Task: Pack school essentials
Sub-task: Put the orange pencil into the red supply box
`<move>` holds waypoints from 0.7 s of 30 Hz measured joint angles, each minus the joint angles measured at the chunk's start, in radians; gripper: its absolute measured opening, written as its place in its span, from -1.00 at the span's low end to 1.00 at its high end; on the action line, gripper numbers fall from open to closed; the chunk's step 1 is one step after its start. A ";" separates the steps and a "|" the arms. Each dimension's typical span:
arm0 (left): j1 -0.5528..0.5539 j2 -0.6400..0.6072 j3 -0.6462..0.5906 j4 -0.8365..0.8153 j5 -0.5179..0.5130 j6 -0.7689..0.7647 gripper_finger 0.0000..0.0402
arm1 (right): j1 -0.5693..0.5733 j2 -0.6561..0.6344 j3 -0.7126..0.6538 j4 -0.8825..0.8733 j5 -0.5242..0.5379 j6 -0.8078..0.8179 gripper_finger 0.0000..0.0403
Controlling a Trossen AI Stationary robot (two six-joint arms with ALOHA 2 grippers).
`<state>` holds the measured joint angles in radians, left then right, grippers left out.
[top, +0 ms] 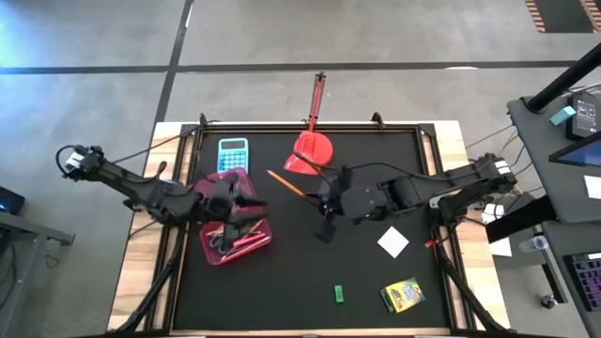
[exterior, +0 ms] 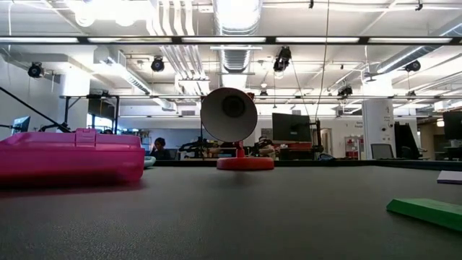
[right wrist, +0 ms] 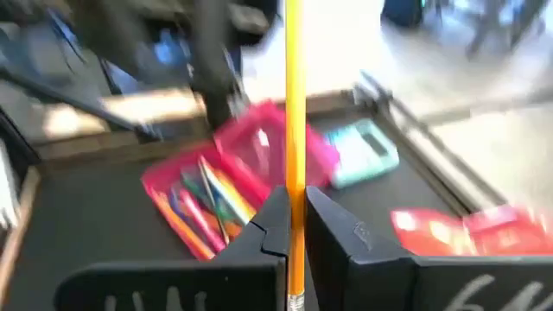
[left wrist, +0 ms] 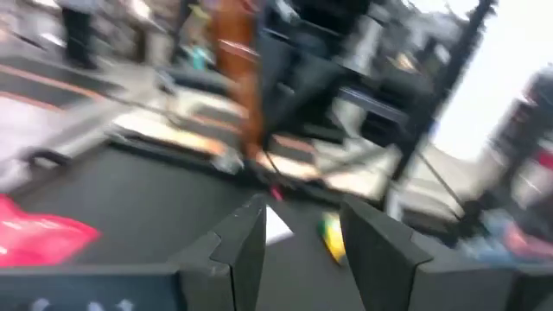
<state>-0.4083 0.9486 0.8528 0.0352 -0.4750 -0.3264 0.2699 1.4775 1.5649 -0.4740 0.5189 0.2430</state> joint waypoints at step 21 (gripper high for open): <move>0.096 0.110 0.000 0.451 -0.029 0.310 0.07 | -0.009 0.033 0.005 0.225 0.002 -0.132 -0.94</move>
<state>-0.3127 1.0589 0.8532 0.4860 -0.5043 -0.0160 0.2611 1.5105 1.5703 -0.2489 0.5206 0.1112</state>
